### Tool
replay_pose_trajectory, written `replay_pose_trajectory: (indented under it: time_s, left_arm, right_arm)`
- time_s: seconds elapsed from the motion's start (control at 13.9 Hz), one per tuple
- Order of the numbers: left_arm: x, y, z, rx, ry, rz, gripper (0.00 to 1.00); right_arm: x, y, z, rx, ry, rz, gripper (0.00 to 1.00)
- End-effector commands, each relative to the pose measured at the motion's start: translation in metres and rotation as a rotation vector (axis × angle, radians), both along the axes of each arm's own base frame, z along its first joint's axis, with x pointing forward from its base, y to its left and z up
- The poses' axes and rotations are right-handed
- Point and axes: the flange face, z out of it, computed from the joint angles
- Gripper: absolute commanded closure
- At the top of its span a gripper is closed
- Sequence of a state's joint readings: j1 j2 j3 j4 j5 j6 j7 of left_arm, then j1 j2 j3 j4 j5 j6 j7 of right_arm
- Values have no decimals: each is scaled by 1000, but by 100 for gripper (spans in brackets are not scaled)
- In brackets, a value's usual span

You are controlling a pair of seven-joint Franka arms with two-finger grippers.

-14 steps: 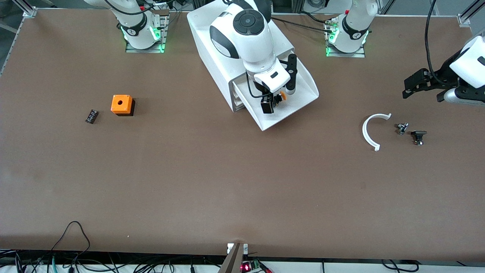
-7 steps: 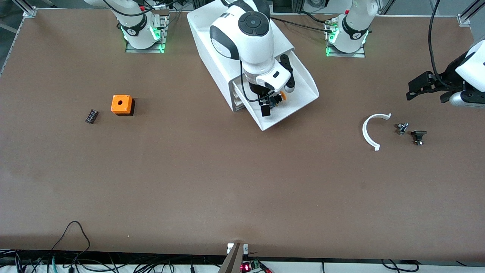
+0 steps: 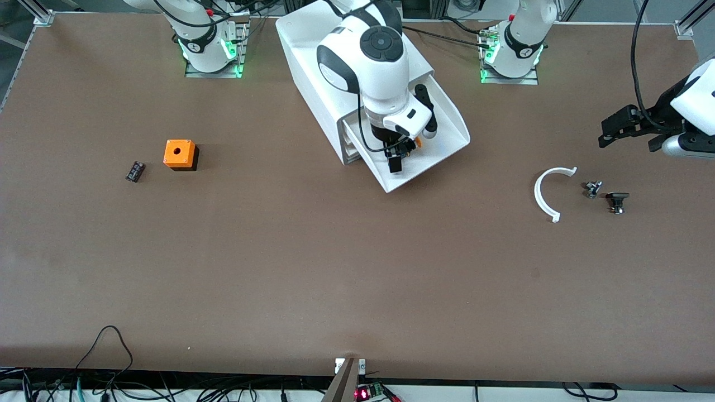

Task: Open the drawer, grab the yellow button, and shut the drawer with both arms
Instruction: 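Lower the right gripper and grasp the orange mushroom button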

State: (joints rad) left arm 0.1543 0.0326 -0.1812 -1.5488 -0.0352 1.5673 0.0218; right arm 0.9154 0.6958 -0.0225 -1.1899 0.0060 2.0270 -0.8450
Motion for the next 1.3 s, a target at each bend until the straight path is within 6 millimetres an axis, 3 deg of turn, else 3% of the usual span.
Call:
replay_pose_trajectory:
  time_s: [0.0,0.43,0.58,0.72,0.87,1.08,1.23]
  left_arm:
    - [0,2,4,18,1,4,0]
    - [0,3,3,18,2,5,0]
    - [0,2,3,18,3,5,0]
    - [0,2,4,18,1,4,0]
    - [0,2,3,16,3,4,0]
    - [0,1,3,15,3,4,0]
    - [1,0,1,14,4,-10,0]
  right_arm:
    - [-7,10,-8,0,0,27,0]
    - [-14,16,-4,12,11,20,0]
    - [-15,16,-5,7,16,20,12]
    - [-18,18,-3,10,15,22,38]
    - [-22,21,1,10,9,27,53]
    - [-24,21,9,11,4,27,68]
    - [-22,18,21,30,4,1,72]
